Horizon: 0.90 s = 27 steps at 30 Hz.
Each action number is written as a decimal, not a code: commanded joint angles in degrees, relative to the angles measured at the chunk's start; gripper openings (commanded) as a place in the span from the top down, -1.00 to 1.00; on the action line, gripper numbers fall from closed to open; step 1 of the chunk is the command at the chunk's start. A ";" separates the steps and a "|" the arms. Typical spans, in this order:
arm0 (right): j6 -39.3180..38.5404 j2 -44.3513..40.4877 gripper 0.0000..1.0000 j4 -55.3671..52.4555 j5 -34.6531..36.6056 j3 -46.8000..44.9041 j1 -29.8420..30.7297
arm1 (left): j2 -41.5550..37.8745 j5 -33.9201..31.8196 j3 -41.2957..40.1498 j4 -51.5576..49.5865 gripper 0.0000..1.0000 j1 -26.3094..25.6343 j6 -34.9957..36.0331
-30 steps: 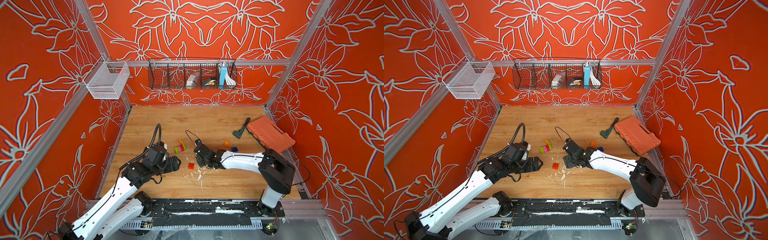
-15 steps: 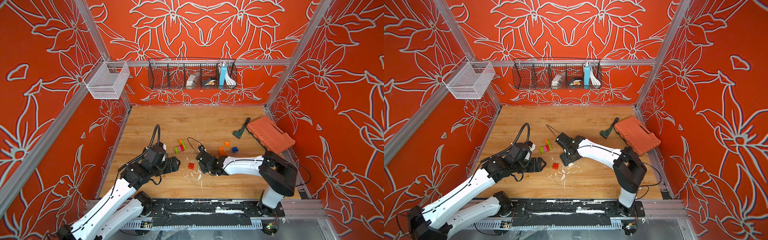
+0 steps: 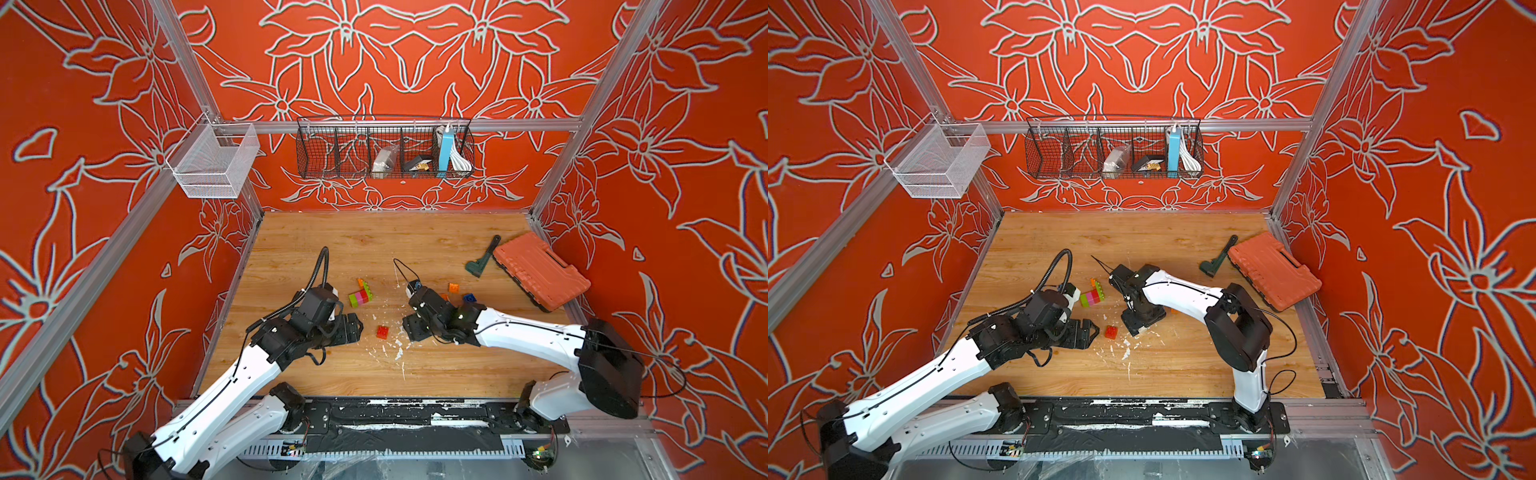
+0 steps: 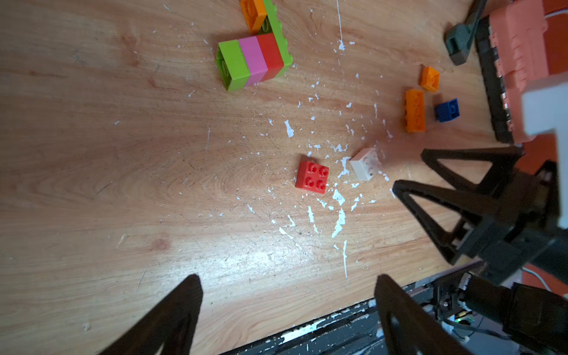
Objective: Assemble the letter r with lego
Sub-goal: Place the lego brick at the center of the board, then pick up the lego brick from the center of the board.
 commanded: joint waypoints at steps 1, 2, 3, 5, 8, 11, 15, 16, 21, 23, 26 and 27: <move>-5.31 4.82 -0.44 -15.18 -6.37 7.88 -1.87 | 1.46 0.25 1.62 0.52 -0.76 -1.22 2.77; -7.01 6.82 -0.43 -18.93 -6.50 10.85 -1.97 | 1.82 0.51 1.46 1.33 -0.75 -1.58 3.19; -8.18 9.06 -0.41 -22.43 -6.34 13.57 -2.14 | 2.16 0.61 1.30 2.06 -0.75 -1.82 3.36; -9.94 13.56 -0.41 -29.18 -6.58 18.70 -2.55 | 2.64 1.64 0.70 4.35 -0.74 -2.51 4.43; -11.23 18.01 -0.42 -34.01 -6.67 23.20 -2.90 | 3.25 0.94 0.64 6.60 -0.76 -4.36 5.36; -11.56 20.89 -0.43 -35.61 -8.52 26.12 -3.72 | 3.74 -4.39 1.89 6.45 -0.76 -7.90 5.64; -11.72 24.39 -0.43 -37.06 -12.09 30.01 -5.71 | 1.36 -11.37 3.71 5.16 -0.76 -11.28 6.50; -11.86 25.45 -0.43 -39.19 -12.29 31.33 -6.05 | 0.36 -12.35 3.89 4.86 -0.76 -11.29 6.77; -12.43 30.30 -0.43 -42.80 -13.46 36.24 -7.14 | -3.31 -14.71 4.28 4.03 -0.80 -10.90 9.08; -12.57 32.16 -0.44 -44.14 -13.43 38.19 -7.29 | -2.77 -14.10 4.51 3.28 -0.81 -9.87 9.31; -12.79 33.94 -0.45 -45.66 -13.29 40.79 -7.47 | -2.35 -11.14 3.68 4.04 -0.82 -7.73 9.16; -12.89 34.66 -0.45 -46.35 -13.04 41.71 -7.51 | -2.42 -10.09 3.27 4.62 -0.82 -6.92 8.99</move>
